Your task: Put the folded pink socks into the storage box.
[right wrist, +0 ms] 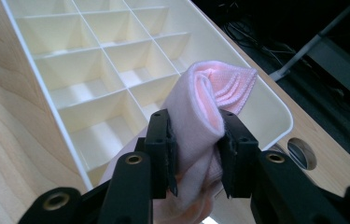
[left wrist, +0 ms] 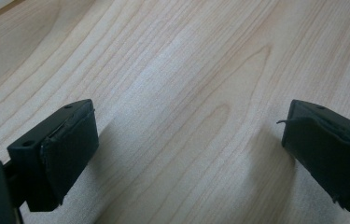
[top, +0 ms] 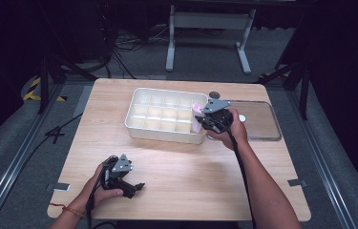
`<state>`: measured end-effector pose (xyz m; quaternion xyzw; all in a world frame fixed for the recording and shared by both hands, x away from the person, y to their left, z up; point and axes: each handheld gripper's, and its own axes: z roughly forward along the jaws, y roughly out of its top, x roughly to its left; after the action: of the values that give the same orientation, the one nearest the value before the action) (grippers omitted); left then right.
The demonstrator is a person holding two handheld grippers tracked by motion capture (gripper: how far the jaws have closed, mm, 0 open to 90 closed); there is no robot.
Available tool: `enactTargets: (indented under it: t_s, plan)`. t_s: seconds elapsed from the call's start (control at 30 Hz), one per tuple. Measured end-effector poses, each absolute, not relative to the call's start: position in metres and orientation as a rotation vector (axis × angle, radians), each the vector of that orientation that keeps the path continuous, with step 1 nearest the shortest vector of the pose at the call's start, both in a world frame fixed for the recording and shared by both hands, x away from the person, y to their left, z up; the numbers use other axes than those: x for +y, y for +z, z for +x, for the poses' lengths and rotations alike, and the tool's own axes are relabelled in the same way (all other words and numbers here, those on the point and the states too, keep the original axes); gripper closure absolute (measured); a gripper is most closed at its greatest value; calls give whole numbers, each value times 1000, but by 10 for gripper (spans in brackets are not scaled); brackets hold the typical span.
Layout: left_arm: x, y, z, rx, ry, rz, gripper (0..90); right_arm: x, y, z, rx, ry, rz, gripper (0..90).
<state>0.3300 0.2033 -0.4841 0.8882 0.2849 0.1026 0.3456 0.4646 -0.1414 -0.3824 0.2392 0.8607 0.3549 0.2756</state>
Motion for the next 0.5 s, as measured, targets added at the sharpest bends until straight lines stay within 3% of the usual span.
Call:
enactTargets:
  t_s: [0.5]
  plan:
    - [203,-484,330,741,268,2306,37,-127,-403,471,2361,852,614,681]
